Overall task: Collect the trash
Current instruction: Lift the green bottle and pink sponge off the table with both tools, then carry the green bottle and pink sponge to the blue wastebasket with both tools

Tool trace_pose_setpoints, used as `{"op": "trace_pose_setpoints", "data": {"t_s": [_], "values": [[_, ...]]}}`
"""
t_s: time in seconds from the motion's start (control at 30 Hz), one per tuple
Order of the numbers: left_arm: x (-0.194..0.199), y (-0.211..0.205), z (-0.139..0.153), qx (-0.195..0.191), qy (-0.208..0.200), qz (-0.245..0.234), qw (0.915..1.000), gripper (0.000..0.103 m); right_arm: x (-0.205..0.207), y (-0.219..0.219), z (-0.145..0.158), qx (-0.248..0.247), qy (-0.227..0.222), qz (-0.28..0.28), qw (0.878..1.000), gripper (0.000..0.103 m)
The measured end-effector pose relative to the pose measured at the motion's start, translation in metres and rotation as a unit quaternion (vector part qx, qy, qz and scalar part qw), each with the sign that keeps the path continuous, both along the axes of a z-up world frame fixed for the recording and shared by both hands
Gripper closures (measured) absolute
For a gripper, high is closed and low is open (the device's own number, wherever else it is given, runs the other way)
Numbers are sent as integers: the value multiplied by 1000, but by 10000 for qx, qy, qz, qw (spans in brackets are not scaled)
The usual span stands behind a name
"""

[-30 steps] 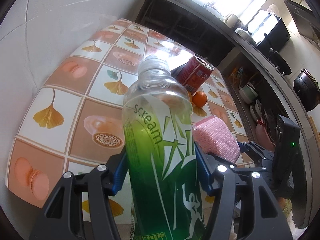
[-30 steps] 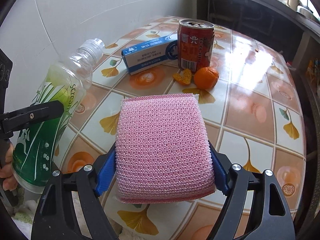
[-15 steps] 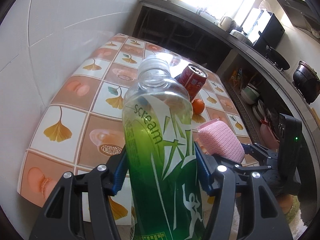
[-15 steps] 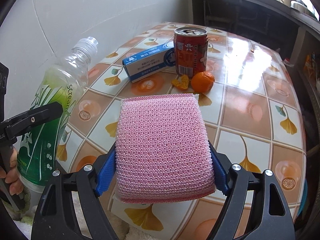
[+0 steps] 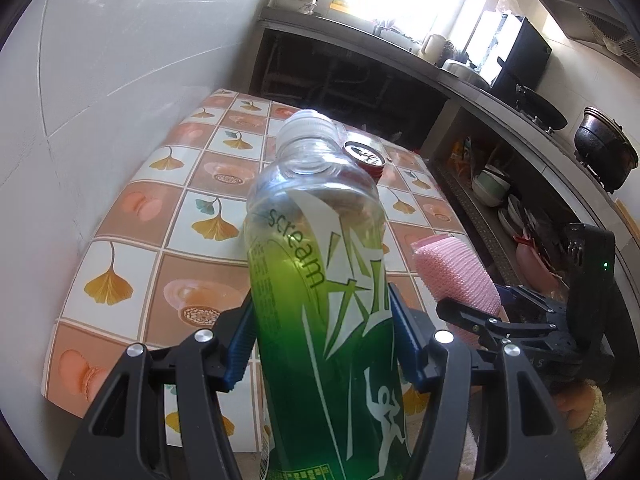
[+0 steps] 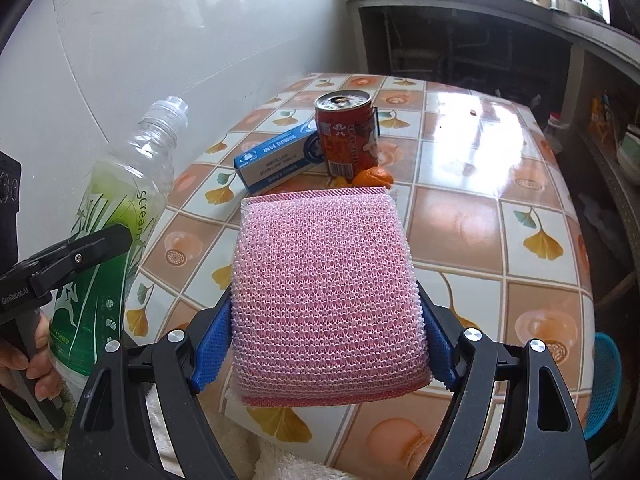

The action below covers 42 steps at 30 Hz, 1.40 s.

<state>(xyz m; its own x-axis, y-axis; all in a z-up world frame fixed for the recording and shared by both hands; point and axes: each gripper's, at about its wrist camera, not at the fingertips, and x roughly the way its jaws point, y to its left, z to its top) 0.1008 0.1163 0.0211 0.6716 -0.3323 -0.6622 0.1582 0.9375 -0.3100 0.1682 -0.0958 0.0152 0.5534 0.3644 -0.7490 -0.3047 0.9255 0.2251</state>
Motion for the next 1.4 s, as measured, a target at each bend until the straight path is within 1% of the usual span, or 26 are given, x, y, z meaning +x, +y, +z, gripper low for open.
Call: {"op": "trace_pose_setpoints", "data": {"t_s": [0.23,0.43,0.6,0.73,1.13,1.4], "values": [[2,-24,7,-49,-82,-290,9995,45,-13,-27,9,140,-79,-371,9992,27],[8,-51,12,-185,-156,-698,9973,45,-26,-57,13,202,-81,-845,9962,27],[16,-76,16,-214,-208,-1071,9938,45,-41,-84,15,269,-76,-1300,9911,27],[19,-95,20,-207,-236,-1316,9908,45,-51,-106,16,418,-86,-1595,9863,27],[22,-152,31,-120,-314,-1829,9826,45,-68,-155,11,720,-117,-2108,9748,27],[27,-205,37,21,-351,-2282,9730,45,-86,-197,1,910,-85,-2538,9629,27]]}}
